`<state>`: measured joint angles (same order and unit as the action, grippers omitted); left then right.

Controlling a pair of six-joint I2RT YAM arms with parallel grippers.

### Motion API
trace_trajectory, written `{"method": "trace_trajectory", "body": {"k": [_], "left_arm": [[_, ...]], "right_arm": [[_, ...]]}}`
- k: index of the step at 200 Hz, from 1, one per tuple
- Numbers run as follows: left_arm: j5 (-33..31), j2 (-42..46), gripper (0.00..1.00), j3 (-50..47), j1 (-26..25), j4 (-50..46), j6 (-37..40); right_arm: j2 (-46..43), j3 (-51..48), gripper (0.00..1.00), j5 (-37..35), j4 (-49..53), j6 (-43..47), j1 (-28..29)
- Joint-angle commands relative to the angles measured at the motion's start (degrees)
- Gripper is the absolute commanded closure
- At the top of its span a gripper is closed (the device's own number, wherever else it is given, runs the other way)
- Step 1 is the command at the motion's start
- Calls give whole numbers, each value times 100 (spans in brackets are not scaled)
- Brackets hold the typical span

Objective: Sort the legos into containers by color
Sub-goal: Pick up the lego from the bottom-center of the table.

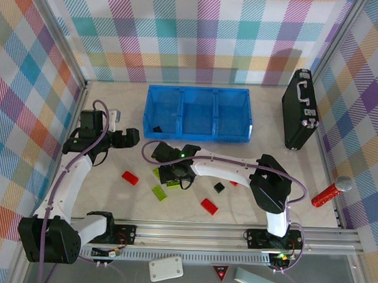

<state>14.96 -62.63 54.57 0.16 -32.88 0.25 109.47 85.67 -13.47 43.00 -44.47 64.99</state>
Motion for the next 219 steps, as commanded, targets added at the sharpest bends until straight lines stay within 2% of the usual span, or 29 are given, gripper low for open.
{"method": "trace_trajectory", "body": {"k": [1,102,219], "left_arm": [[68,-5,1,10,72,-60,12],[95,-60,1,17,75,-43,3],[121,-84,1,20,79,-43,4]], "right_arm": [[213,28,24,-76,123,-145,66],[644,198,14,-32,171,-273,74],[889,346,17,91,138,-212,75]]}}
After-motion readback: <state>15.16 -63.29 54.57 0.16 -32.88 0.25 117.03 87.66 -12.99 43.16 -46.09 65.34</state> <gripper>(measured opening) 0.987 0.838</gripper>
